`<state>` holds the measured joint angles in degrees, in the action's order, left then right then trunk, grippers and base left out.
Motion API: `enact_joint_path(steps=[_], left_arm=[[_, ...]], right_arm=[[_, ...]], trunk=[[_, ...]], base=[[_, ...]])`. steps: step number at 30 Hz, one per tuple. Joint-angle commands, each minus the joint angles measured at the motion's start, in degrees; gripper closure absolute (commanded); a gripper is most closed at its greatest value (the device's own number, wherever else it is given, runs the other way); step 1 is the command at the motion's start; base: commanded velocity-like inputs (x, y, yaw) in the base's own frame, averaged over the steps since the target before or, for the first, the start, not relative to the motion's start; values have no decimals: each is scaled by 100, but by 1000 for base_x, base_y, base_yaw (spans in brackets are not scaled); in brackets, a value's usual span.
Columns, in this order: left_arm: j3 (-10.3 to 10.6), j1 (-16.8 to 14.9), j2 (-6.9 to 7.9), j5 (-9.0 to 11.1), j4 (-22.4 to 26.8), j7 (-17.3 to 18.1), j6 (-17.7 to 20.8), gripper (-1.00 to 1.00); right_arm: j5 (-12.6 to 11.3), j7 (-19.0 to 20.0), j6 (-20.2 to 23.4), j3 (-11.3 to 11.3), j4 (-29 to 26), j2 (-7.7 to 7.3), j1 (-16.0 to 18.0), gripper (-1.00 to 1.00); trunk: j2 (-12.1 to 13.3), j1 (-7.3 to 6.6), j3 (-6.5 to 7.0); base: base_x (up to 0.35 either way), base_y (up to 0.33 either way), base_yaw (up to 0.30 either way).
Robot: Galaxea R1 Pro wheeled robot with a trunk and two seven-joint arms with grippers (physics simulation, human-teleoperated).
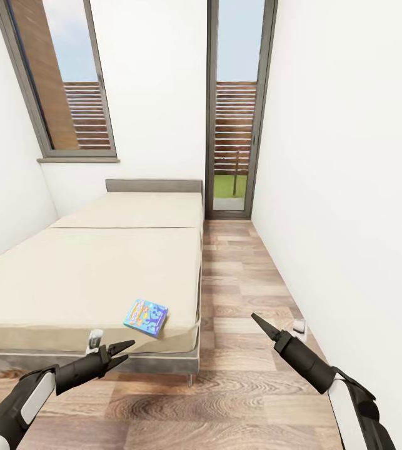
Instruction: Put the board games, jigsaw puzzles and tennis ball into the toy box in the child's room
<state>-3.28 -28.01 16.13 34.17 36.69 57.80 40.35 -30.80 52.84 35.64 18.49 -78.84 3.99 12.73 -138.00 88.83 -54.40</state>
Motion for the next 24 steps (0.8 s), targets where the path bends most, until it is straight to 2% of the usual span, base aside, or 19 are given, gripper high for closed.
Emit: enact_joint_path(steps=[1, 24], left_arm=[[4, -2, 1, 23, 0, 20, 37, -100], [29, -2, 12, 28, 5, 91, 37, -100]], right_arm=[[-22, 9, 39, 10, -2, 5, 3, -100], [-22, 14, 37, 6, -7, 5, 6, -100]], trunk=[[-2, -1, -5], [-2, -1, -5]], base=[[0, 0, 0], [6, 0, 0]])
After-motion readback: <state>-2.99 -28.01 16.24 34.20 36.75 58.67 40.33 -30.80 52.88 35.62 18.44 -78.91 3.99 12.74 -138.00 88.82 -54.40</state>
